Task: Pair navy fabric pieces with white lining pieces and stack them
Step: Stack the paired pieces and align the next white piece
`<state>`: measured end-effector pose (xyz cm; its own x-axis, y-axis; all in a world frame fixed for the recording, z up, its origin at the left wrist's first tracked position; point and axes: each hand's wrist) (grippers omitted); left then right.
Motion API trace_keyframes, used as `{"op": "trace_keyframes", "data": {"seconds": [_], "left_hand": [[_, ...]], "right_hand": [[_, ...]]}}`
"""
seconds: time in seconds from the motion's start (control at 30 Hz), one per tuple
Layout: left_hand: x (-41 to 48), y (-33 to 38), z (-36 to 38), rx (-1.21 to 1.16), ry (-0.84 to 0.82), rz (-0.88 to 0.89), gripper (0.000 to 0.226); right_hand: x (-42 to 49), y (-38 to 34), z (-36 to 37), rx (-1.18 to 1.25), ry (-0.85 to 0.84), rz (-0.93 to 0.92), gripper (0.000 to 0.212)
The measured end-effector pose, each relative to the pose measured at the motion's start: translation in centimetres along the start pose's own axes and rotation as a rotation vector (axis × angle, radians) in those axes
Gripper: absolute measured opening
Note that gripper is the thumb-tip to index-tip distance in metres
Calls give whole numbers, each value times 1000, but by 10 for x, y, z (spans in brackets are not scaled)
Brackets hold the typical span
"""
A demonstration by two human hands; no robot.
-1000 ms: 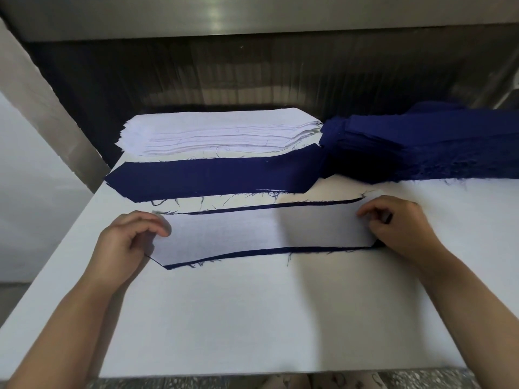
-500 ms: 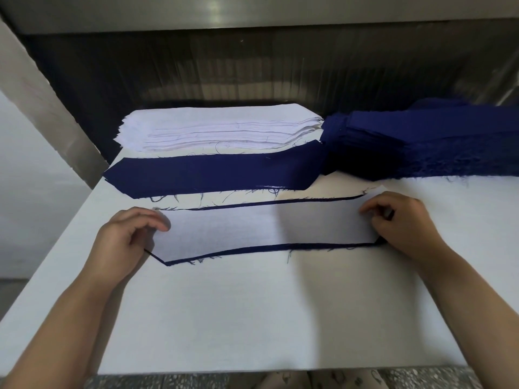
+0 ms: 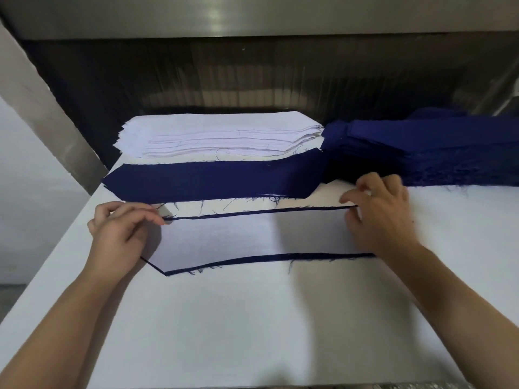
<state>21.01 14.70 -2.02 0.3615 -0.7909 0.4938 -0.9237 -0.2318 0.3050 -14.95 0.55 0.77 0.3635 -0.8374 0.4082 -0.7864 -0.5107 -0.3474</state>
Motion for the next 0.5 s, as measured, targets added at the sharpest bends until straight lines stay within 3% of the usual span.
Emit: {"op": "trace_keyframes", "data": {"seconds": [0.2, 0.3, 0.5], "left_hand": [[44, -4, 12, 27, -33, -89, 27], [73, -7, 24, 91, -65, -139, 20], [136, -16, 30, 174, -68, -225, 35]], "right_hand": [[65, -36, 29, 165, -143, -168, 35], [107, -48, 50, 217, -238, -128, 48], [174, -51, 83, -39, -280, -43, 54]]}}
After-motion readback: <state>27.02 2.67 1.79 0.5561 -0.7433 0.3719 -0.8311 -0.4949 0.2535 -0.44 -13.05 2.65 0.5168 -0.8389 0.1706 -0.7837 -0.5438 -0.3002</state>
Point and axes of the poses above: each hand's wrist, its own x-axis towards the middle knuckle, its own z-axis out of the palm, y = z × x, and after that the axes turned 14 degrees about x, right-handed
